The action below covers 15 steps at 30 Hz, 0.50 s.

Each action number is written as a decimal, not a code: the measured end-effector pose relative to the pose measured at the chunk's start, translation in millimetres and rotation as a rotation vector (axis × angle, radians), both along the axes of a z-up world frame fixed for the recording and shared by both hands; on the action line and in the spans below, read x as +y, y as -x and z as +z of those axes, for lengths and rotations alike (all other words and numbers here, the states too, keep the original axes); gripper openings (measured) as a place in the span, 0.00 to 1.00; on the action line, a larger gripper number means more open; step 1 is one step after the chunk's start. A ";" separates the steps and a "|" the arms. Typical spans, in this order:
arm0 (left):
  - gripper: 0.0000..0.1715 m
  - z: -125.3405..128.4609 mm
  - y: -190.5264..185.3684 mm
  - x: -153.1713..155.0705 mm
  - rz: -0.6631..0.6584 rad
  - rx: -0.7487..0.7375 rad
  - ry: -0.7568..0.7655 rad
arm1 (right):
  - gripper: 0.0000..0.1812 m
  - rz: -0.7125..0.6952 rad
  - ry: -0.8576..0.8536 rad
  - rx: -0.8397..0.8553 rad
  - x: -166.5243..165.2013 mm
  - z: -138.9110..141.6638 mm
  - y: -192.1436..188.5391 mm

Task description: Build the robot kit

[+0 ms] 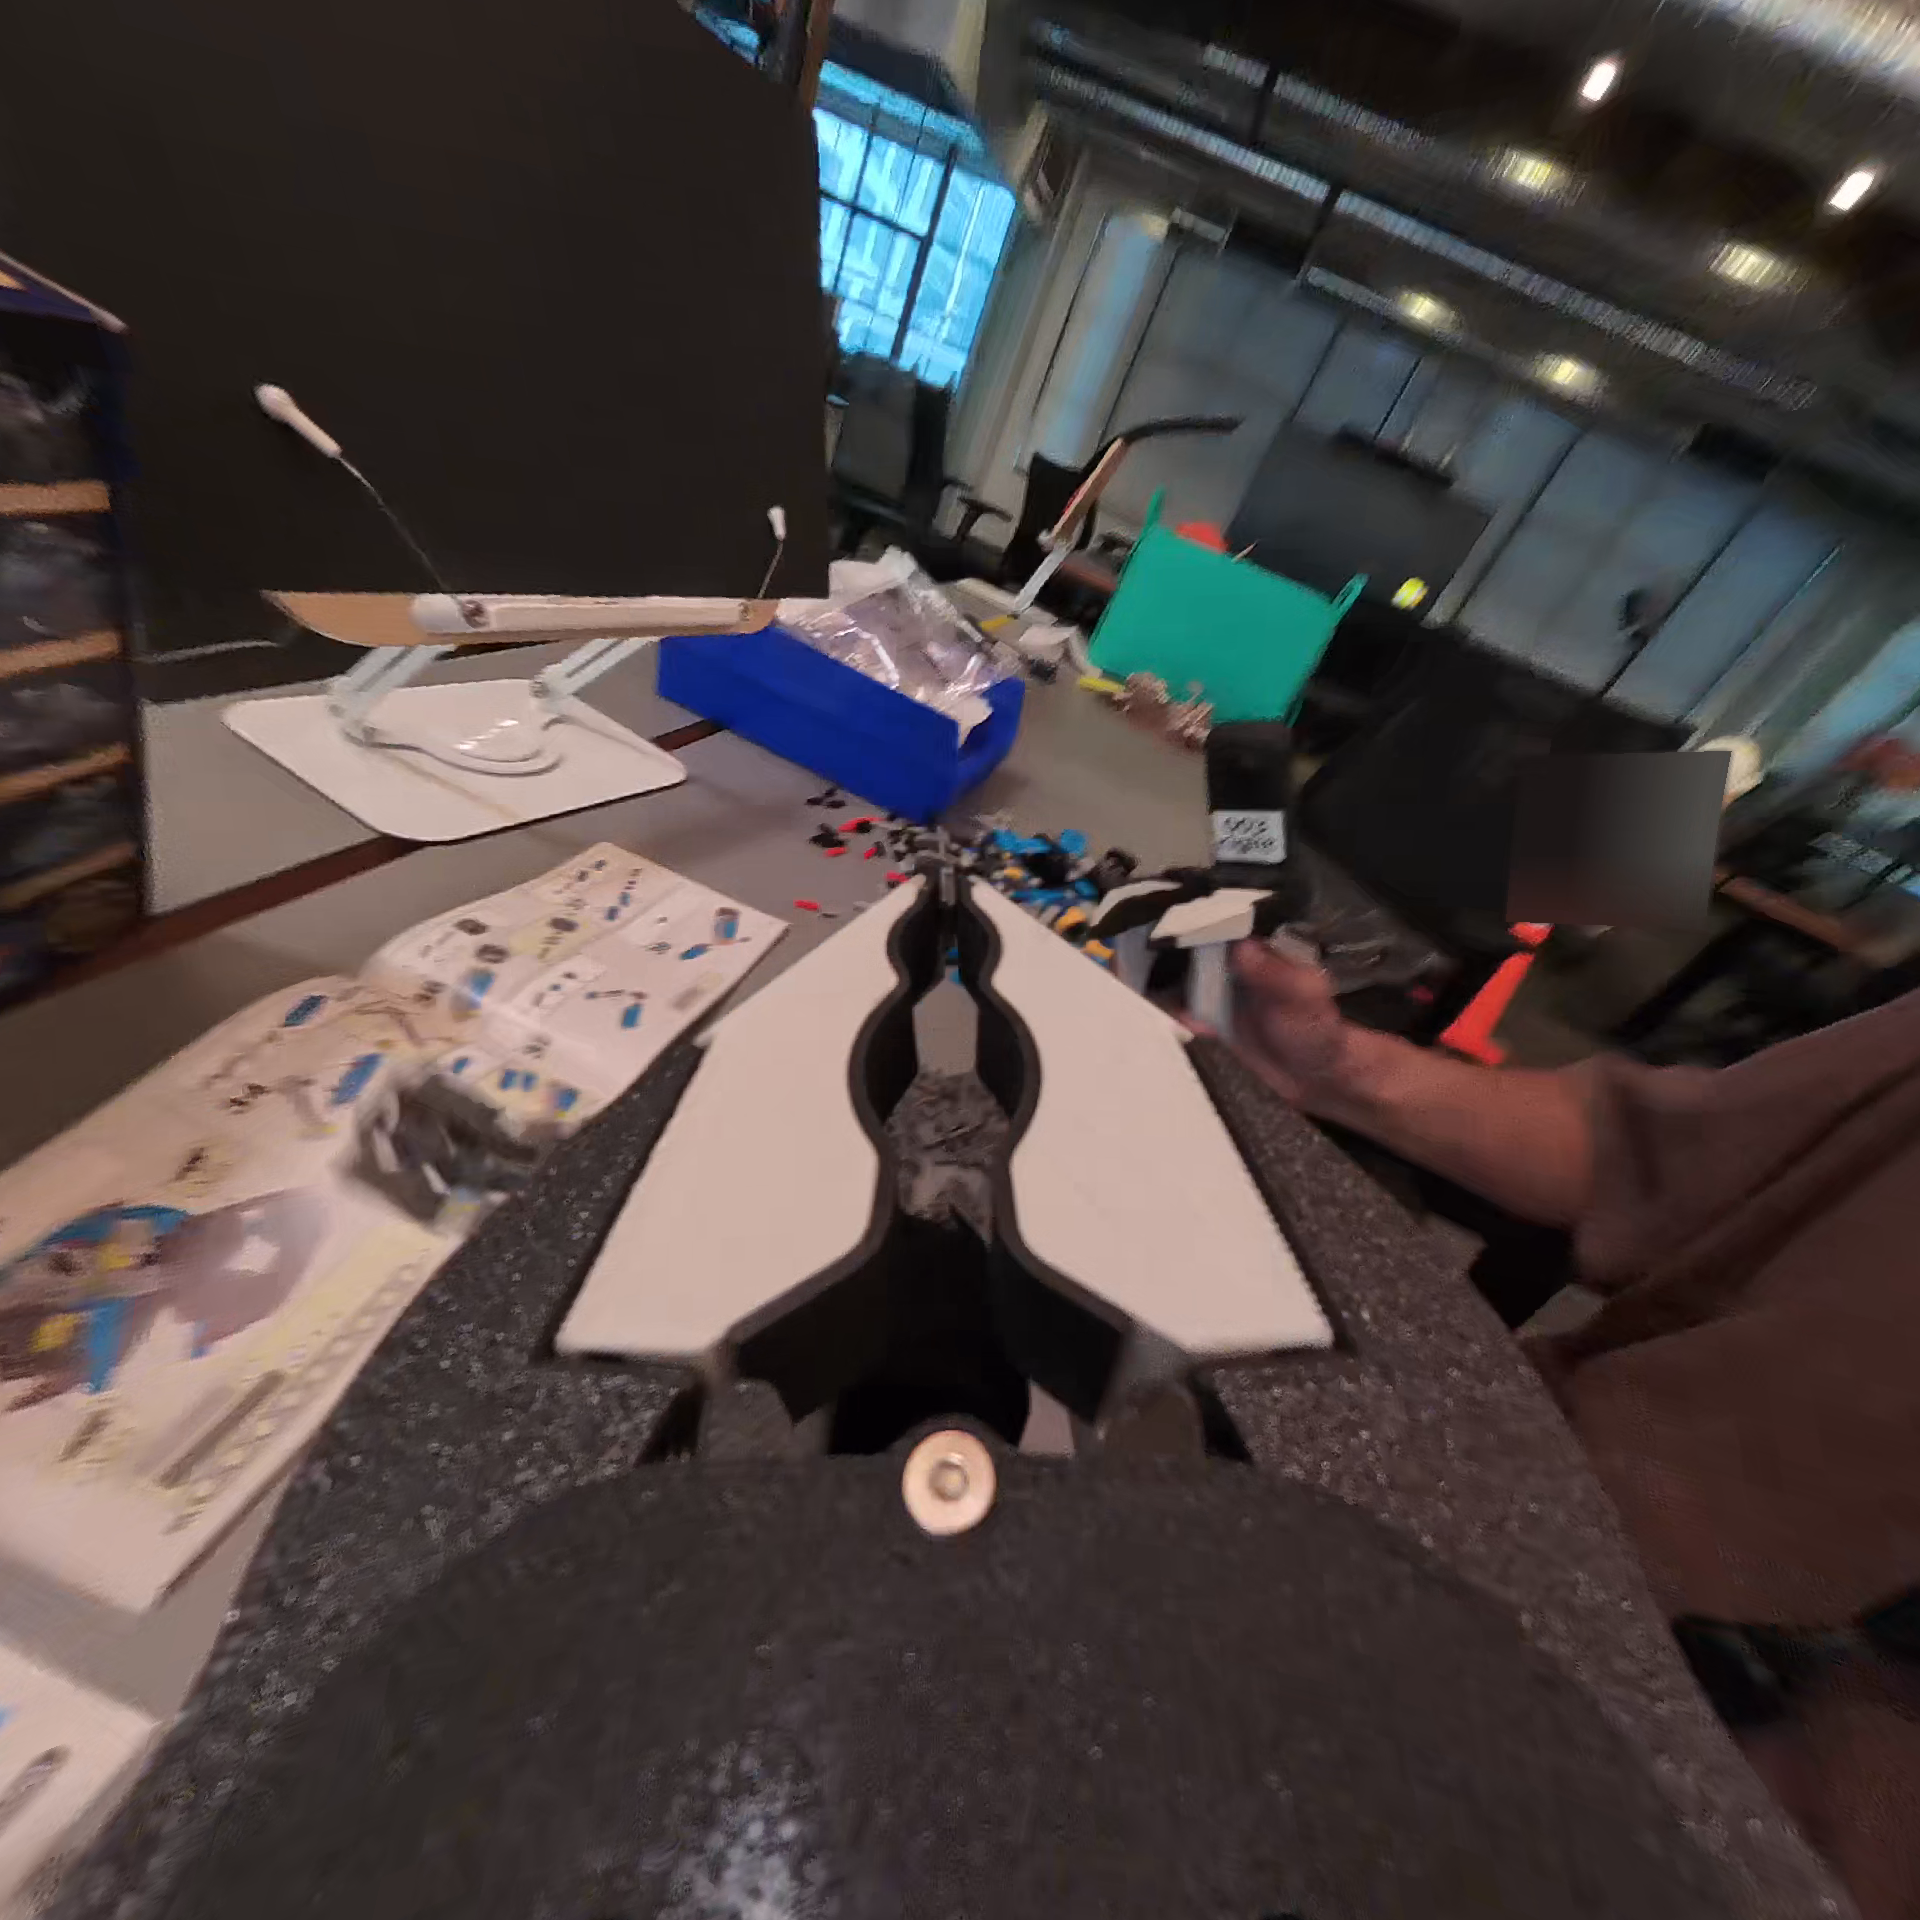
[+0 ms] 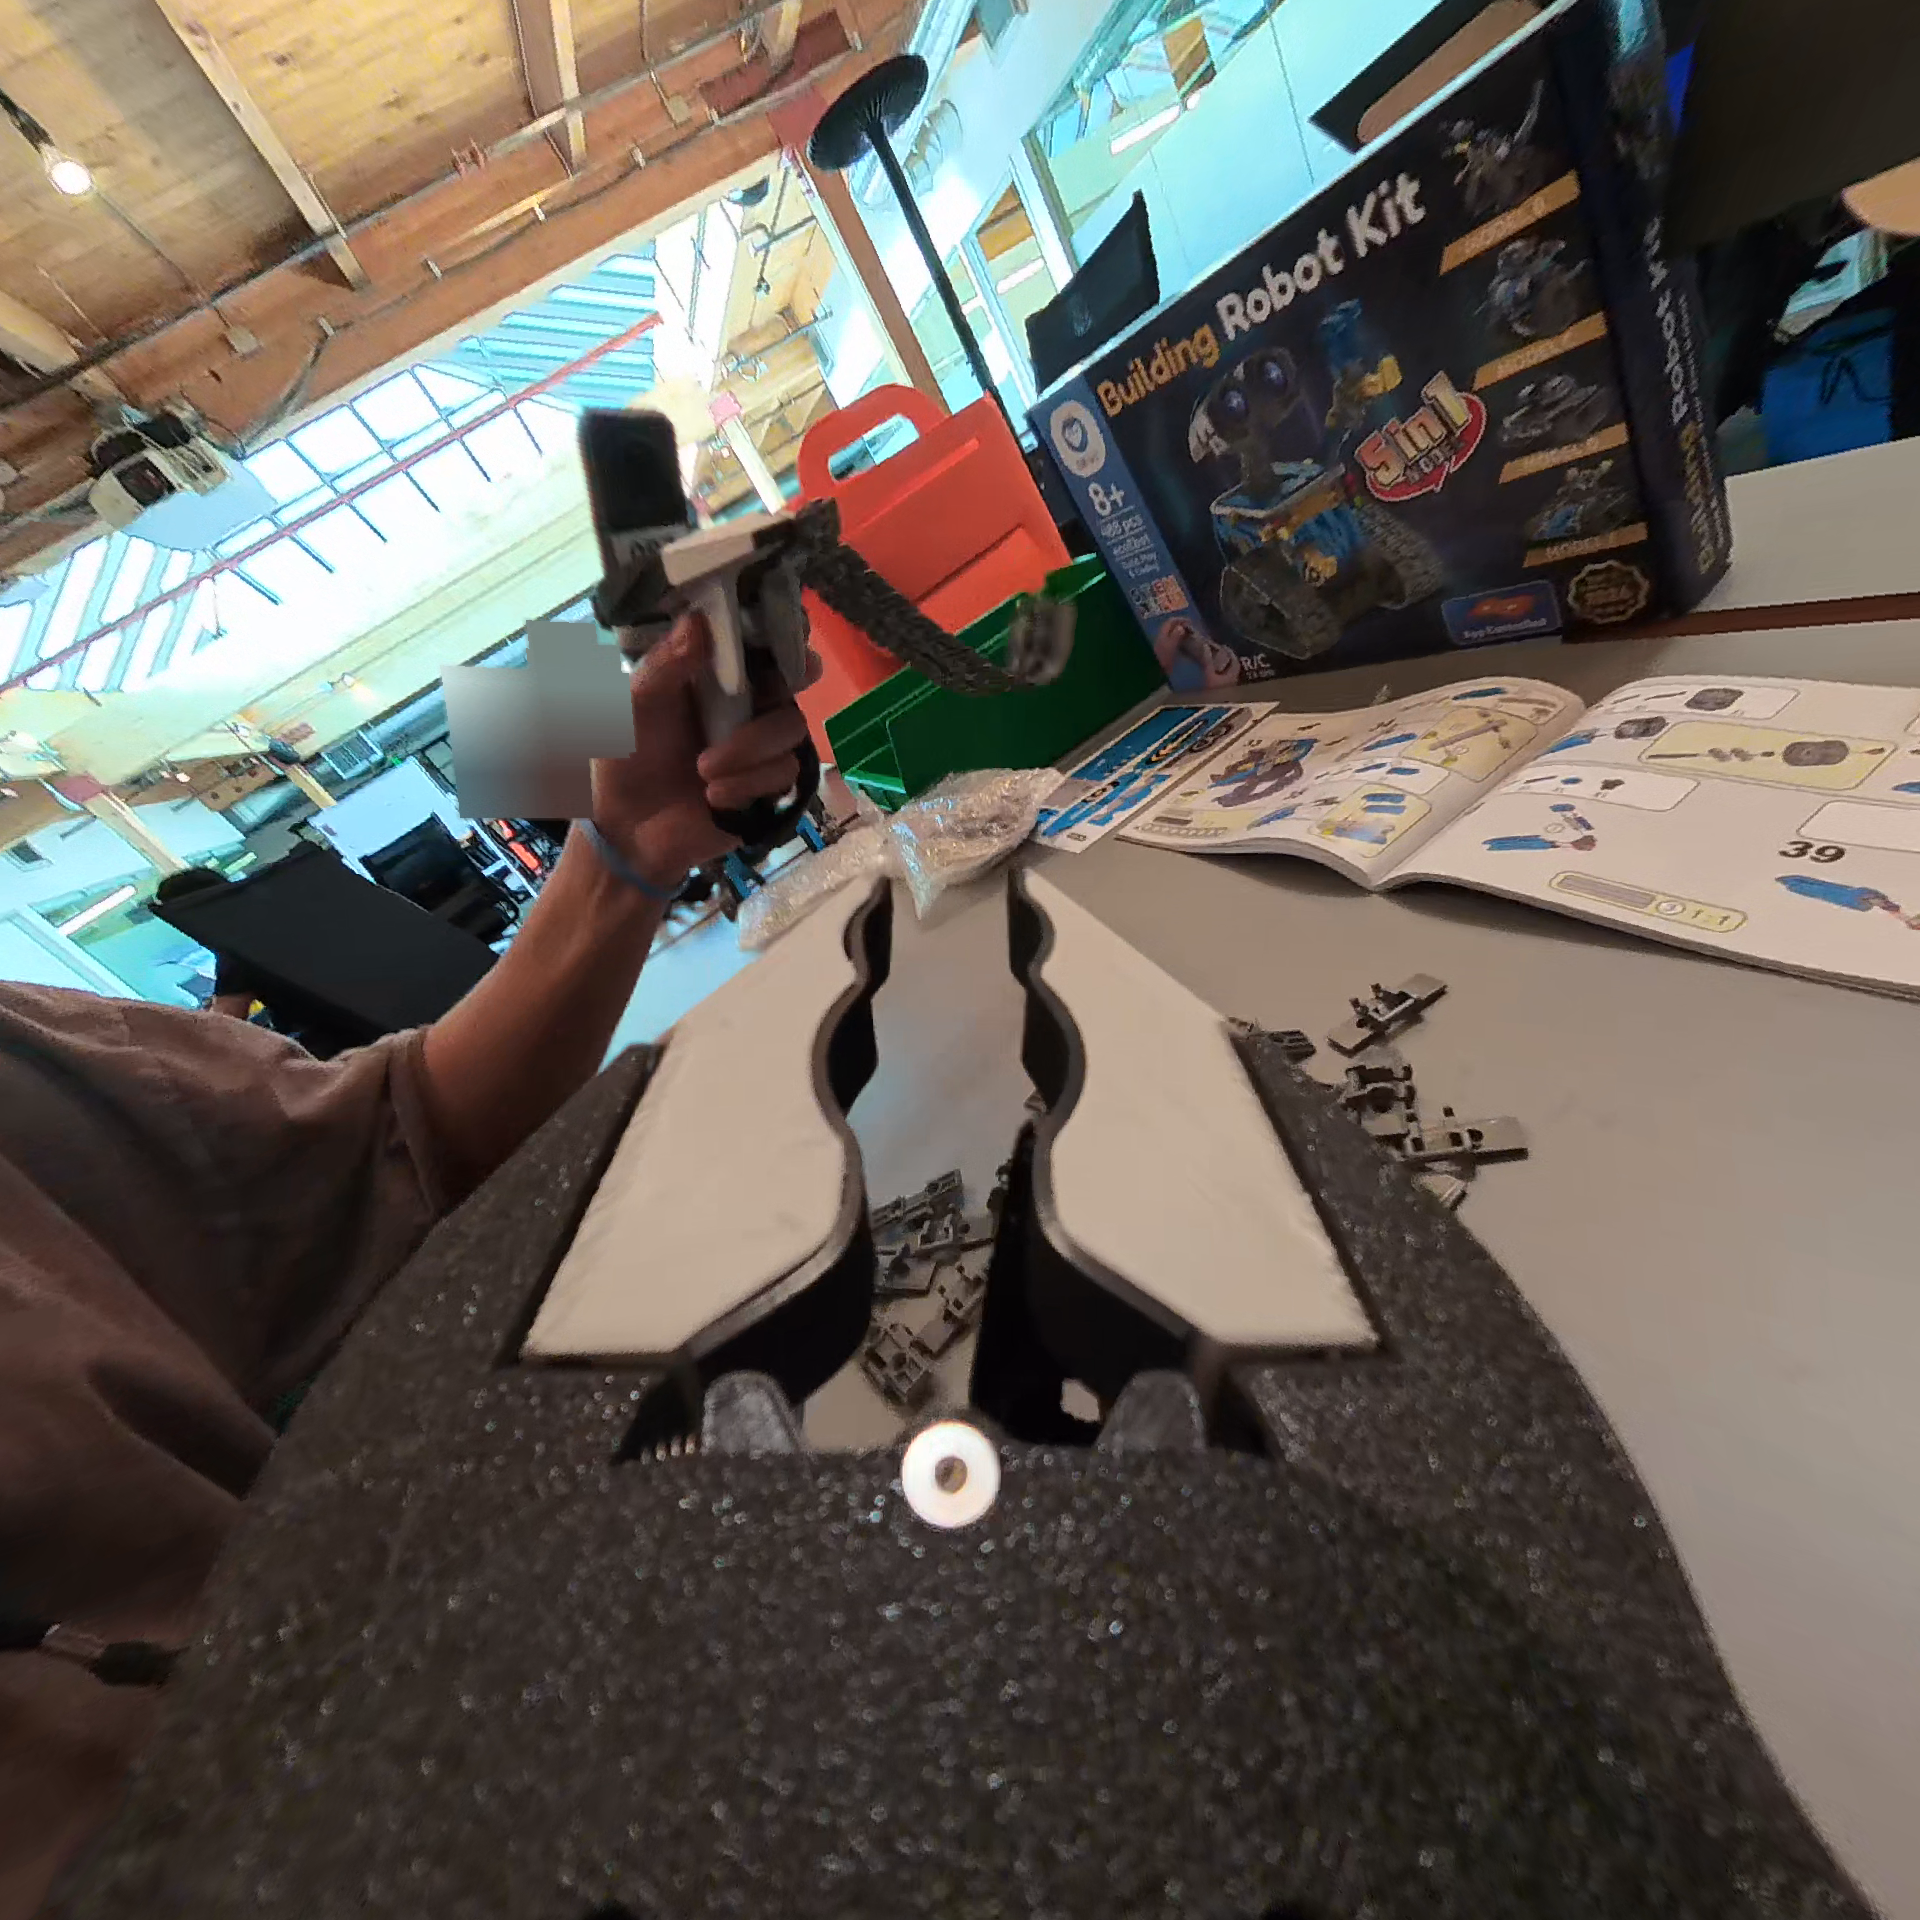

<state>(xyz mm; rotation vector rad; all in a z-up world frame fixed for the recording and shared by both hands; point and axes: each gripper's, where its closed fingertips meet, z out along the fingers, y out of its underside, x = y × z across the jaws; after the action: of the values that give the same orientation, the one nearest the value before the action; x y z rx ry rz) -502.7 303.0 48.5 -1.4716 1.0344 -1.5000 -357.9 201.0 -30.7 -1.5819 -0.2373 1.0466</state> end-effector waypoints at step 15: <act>0.01 -28.6 18.7 1.8 0.001 -0.089 -0.189 | 0.10 0.001 0.049 -0.131 5.5 -22.3 13.9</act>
<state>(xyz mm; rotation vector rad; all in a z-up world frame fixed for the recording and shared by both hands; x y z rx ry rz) -521.3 304.8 19.9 -1.2623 1.0895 -1.4133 -371.8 206.4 -53.0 -1.6974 -0.3031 0.9565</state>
